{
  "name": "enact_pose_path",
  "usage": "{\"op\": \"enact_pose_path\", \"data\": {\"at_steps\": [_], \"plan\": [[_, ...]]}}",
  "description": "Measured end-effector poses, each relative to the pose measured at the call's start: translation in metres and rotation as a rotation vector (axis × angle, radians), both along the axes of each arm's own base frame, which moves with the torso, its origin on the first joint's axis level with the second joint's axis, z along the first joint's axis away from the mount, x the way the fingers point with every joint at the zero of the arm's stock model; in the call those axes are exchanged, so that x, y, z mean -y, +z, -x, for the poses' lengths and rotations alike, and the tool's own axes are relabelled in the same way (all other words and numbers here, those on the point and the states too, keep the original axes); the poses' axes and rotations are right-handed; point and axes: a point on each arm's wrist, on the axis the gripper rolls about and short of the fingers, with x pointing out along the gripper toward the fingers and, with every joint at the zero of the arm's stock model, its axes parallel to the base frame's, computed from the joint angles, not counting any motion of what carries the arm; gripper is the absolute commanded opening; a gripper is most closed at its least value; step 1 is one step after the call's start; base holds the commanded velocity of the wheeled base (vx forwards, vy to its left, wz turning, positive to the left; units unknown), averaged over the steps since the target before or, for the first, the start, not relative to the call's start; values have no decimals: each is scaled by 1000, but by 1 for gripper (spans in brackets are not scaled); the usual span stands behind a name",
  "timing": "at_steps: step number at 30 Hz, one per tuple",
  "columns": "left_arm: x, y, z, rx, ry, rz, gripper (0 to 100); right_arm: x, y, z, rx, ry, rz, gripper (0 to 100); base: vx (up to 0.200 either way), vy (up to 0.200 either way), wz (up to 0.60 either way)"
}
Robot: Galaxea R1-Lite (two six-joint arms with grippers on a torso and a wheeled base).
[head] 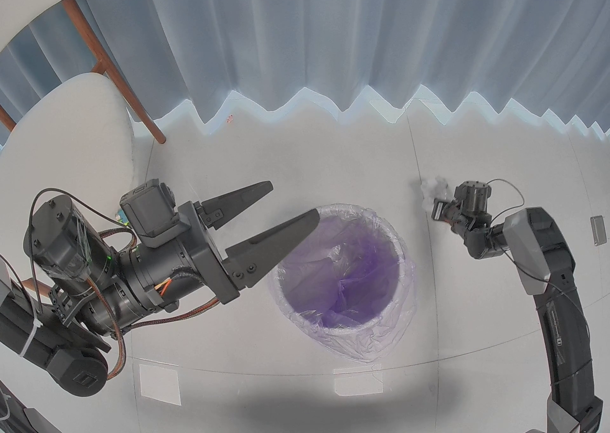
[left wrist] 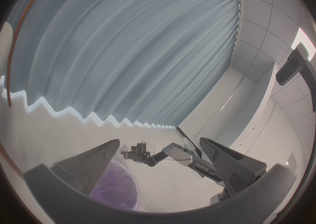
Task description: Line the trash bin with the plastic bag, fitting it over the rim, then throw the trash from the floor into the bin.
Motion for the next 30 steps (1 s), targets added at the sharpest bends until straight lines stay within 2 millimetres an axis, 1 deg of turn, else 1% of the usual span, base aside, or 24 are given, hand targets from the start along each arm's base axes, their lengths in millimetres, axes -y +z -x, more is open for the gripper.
{"op": "enact_pose_path", "data": {"at_steps": [2, 5, 8, 12, 16, 21, 26, 30], "plan": [[-1, 0, 0, 2, 4, -1, 100, -1, 25, 2, 43, 12, -16, 0, 0, 0, 0], [-1, 0, -1, 4, 4, -3, 100, -2, 53, 10, 67, 35, -37, 0, 0, 0, 0], [-1, 0, -1, 5, 6, -4, 100, 0, 74, 25, 50, 55, -52, 0, 0, 0, 0], [-1, 0, -1, 7, 8, -6, 100, 0, 96, 53, 11, 89, -69, 0, 0, 0, 0], [-1, 0, -1, 13, 10, -8, 100, -1, 117, 88, -9, 123, -83, 0, 0, 0, 0], [-2, 1, -1, 27, 19, -13, 100, -5, 138, 139, -11, 173, -98, 0, 0, 0, 0], [-4, 1, -2, 49, 33, -23, 100, -10, 151, 194, -8, 226, -109, 0, 0, 0, 0], [-5, 1, -3, 67, 52, -33, 100, -20, 159, 243, 6, 297, -118, 0, 0, 0, 0]]}}
